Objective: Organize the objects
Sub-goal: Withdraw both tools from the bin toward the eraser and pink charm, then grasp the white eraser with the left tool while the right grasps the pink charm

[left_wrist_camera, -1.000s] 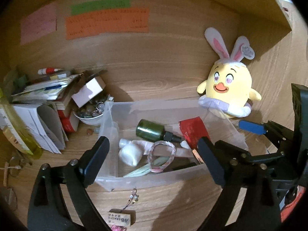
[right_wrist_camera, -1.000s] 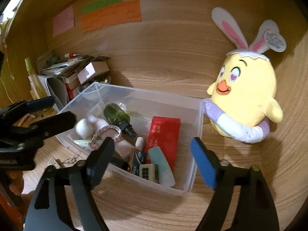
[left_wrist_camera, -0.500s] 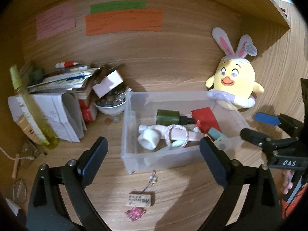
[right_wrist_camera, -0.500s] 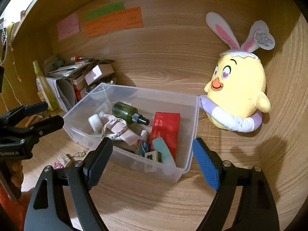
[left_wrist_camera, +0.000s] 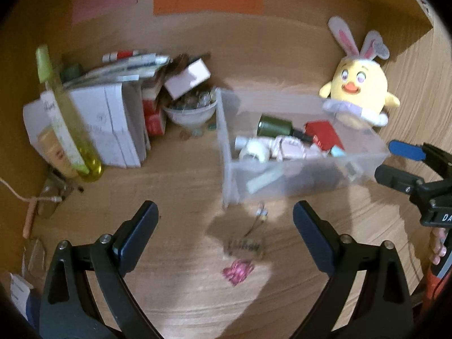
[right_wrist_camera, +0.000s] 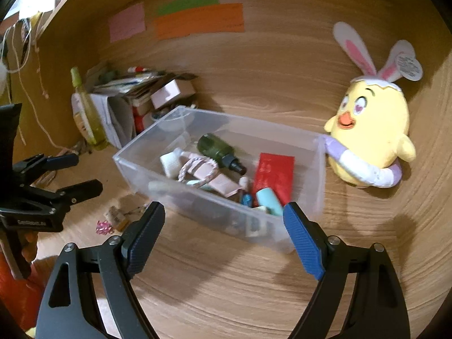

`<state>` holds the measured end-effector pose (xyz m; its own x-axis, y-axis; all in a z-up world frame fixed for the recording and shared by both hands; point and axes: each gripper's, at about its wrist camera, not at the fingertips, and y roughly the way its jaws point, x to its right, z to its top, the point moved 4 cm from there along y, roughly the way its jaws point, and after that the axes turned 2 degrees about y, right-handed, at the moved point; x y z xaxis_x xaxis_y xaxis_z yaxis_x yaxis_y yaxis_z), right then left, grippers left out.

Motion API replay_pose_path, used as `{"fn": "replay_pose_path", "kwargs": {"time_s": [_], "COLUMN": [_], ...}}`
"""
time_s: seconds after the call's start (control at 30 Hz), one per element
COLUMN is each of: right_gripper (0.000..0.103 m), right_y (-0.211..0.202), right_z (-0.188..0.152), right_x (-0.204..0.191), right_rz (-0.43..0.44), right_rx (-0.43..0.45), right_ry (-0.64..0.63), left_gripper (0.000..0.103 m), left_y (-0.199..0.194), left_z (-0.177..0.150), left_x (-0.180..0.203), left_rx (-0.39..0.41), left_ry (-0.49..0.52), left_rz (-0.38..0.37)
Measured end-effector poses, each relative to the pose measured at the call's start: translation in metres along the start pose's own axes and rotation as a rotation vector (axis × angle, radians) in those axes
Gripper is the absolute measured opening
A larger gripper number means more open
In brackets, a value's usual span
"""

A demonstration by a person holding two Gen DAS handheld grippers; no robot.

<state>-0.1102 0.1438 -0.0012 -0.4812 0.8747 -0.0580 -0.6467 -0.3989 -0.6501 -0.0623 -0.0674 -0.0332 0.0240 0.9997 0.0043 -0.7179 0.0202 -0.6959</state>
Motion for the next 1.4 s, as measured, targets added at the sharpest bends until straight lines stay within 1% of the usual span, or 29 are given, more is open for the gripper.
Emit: {"fn": "replay_pose_path", "kwargs": {"time_s": [0.2,0.33,0.43,0.47,0.5,0.6,0.63,0.67,0.7,0.73,0.9,1.03,1.27,1.4], "right_gripper": [0.084,0.084,0.084,0.084,0.084,0.084,0.084,0.084,0.084,0.084,0.084,0.084,0.084,0.082], "right_y": [0.012,0.017,0.019,0.019,0.02,0.023,0.024,0.025,0.027,0.028,0.039,0.048,0.07,0.081], "right_z": [-0.009,-0.015,-0.018,-0.019,-0.02,-0.023,-0.024,-0.025,-0.027,-0.027,-0.032,-0.035,-0.039,-0.041], "right_x": [-0.015,-0.019,-0.019,-0.019,-0.02,-0.022,-0.023,-0.024,-0.026,-0.027,-0.043,-0.063,-0.105,-0.128], "right_rz": [0.014,0.019,0.019,0.019,0.02,0.027,0.03,0.033,0.036,0.037,0.058,0.087,0.142,0.173], "right_rx": [-0.033,-0.054,-0.062,-0.064,-0.068,-0.079,-0.083,-0.088,-0.093,-0.098,-0.129,-0.153,-0.205,-0.222], "right_ry": [-0.027,-0.034,-0.037,-0.038,-0.039,-0.042,-0.043,-0.045,-0.048,-0.052,-0.084,-0.119,-0.167,-0.188], "left_gripper": [0.097,0.097,0.095,0.086,0.076,0.064,0.063,0.057,0.047,0.04,0.04,0.04,0.04,0.04], "left_y": [0.022,0.032,0.038,0.039,0.041,0.047,0.047,0.046,0.045,0.044,0.037,0.023,0.0,-0.008], "left_z": [-0.023,-0.031,-0.032,-0.032,-0.032,-0.036,-0.037,-0.037,-0.038,-0.038,-0.036,-0.033,-0.038,-0.048], "left_x": [-0.004,0.003,0.005,0.006,0.007,0.01,0.01,0.011,0.012,0.011,0.0,-0.016,-0.047,-0.057], "left_rx": [-0.083,-0.117,-0.133,-0.137,-0.146,-0.177,-0.172,-0.168,-0.165,-0.162,-0.136,-0.091,-0.024,-0.014], "left_ry": [-0.004,0.023,0.009,0.007,0.01,0.013,0.021,0.03,0.037,0.037,-0.008,-0.061,-0.085,-0.091], "left_rz": [-0.024,-0.04,-0.07,-0.078,-0.088,-0.121,-0.118,-0.112,-0.111,-0.12,-0.131,-0.138,-0.066,-0.051]}}
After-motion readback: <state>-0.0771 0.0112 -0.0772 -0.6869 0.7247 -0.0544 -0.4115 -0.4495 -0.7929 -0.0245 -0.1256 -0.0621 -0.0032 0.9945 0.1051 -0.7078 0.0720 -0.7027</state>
